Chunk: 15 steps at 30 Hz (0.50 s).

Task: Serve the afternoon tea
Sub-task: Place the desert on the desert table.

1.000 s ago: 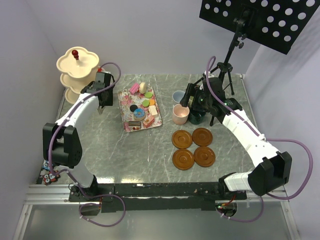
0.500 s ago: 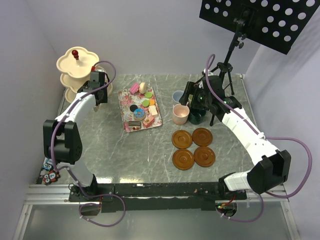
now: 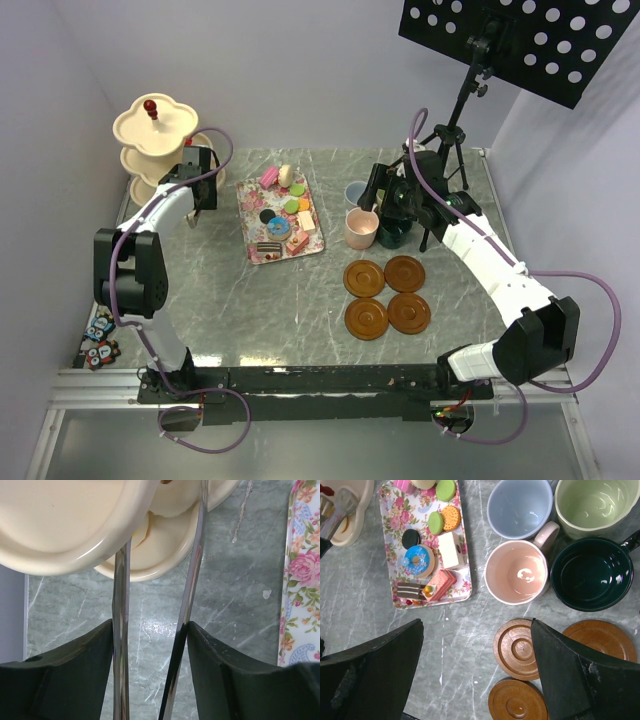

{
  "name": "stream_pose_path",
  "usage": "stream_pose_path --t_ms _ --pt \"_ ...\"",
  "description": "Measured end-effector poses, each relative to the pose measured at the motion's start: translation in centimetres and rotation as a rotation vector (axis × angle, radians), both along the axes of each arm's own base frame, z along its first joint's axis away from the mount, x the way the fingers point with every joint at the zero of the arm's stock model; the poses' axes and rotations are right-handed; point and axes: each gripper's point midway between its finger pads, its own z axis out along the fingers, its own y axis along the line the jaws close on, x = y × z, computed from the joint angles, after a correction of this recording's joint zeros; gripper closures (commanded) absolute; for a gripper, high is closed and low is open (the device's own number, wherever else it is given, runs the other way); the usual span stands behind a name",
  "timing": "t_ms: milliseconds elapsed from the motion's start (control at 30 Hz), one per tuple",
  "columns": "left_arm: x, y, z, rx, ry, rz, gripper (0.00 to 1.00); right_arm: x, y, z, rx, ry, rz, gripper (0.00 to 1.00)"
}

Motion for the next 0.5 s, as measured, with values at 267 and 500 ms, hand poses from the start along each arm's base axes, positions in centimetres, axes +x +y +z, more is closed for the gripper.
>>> stream_pose_path --t_ms 267,500 --pt "0.1 -0.01 0.06 0.0 -0.005 0.0 0.37 0.0 0.06 -0.04 0.001 0.002 0.002 0.06" --pt "0.21 -0.05 0.48 -0.005 -0.023 0.001 0.41 0.0 0.06 -0.04 0.002 0.001 0.002 0.06"
